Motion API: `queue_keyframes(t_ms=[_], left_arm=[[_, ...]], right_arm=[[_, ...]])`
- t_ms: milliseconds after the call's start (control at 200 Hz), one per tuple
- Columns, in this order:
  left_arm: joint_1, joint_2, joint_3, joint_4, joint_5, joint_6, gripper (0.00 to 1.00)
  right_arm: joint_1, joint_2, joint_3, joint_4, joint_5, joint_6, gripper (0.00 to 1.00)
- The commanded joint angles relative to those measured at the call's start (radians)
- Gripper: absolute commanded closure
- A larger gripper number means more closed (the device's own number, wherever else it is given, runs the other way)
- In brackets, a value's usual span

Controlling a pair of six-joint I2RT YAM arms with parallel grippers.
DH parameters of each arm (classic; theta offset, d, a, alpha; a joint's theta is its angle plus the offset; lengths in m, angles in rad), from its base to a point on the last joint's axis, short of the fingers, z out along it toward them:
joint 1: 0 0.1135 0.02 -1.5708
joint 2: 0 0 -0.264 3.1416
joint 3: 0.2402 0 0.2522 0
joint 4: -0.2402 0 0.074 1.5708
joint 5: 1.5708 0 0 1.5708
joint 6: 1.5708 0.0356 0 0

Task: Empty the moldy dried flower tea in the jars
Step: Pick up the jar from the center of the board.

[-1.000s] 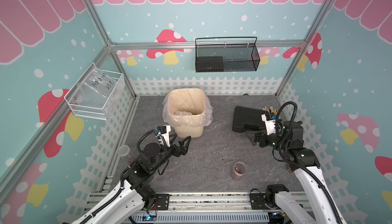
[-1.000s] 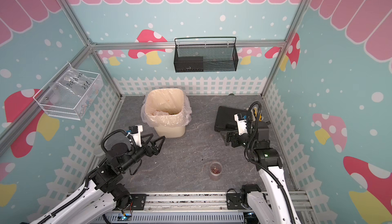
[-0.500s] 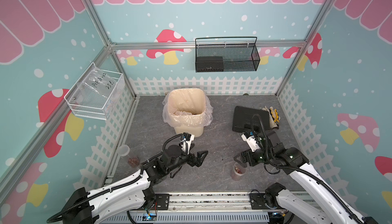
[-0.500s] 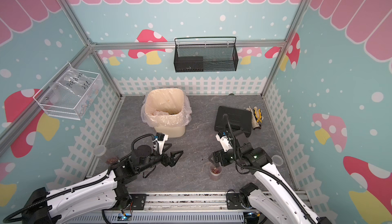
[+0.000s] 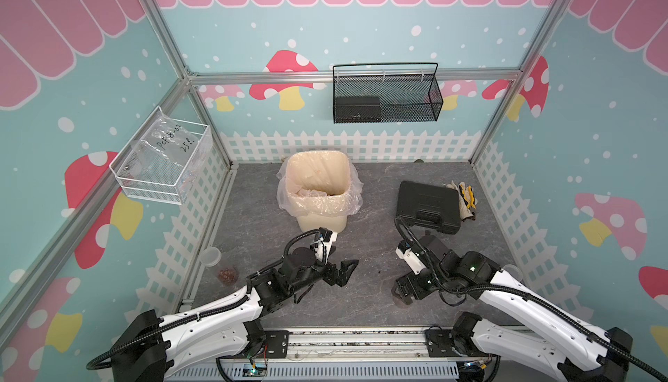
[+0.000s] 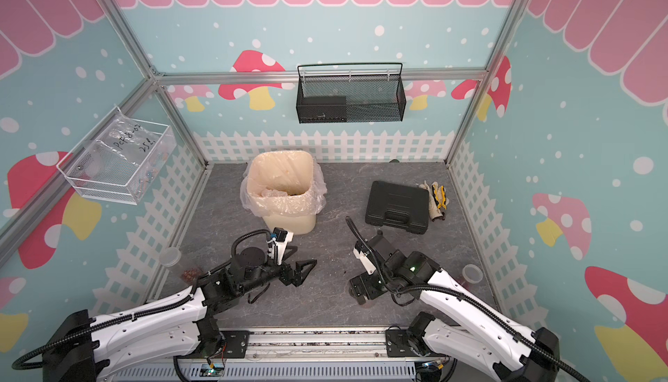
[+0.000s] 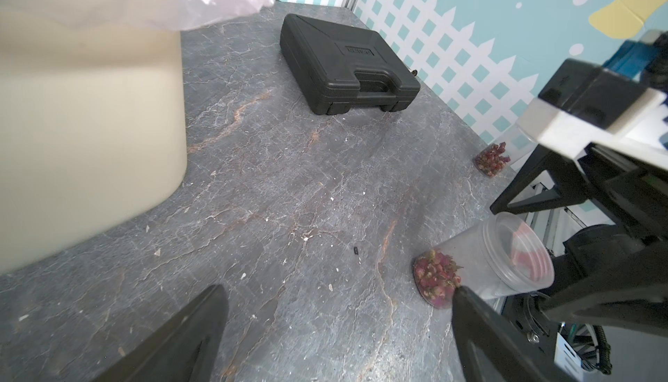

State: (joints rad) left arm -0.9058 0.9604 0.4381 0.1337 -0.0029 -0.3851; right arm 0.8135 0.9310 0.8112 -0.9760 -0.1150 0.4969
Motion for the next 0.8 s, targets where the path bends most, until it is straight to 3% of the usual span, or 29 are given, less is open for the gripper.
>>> queue_keyframes(t_ms=[0, 245, 370, 795], left_arm=[[-0.006, 0.006, 0.005, 0.02, 0.0, 0.02, 0.01], [-0.005, 0.018, 0.008, 0.02, -0.009, 0.028, 0.0], [-0.005, 0.025, 0.008, 0.02, -0.018, 0.03, 0.01], [-0.005, -0.003, 0.006, 0.034, -0.032, 0.063, 0.0]], right_arm=[[0.025, 0.016, -0.014, -0.042, 0.076, 0.037, 0.0], [0.053, 0.06, -0.029, -0.048, 0.11, 0.042, 0.1], [0.061, 0.066, -0.025, -0.038, 0.118, 0.043, 0.26], [0.065, 0.068, 0.054, 0.114, 0.146, 0.0, 0.55]])
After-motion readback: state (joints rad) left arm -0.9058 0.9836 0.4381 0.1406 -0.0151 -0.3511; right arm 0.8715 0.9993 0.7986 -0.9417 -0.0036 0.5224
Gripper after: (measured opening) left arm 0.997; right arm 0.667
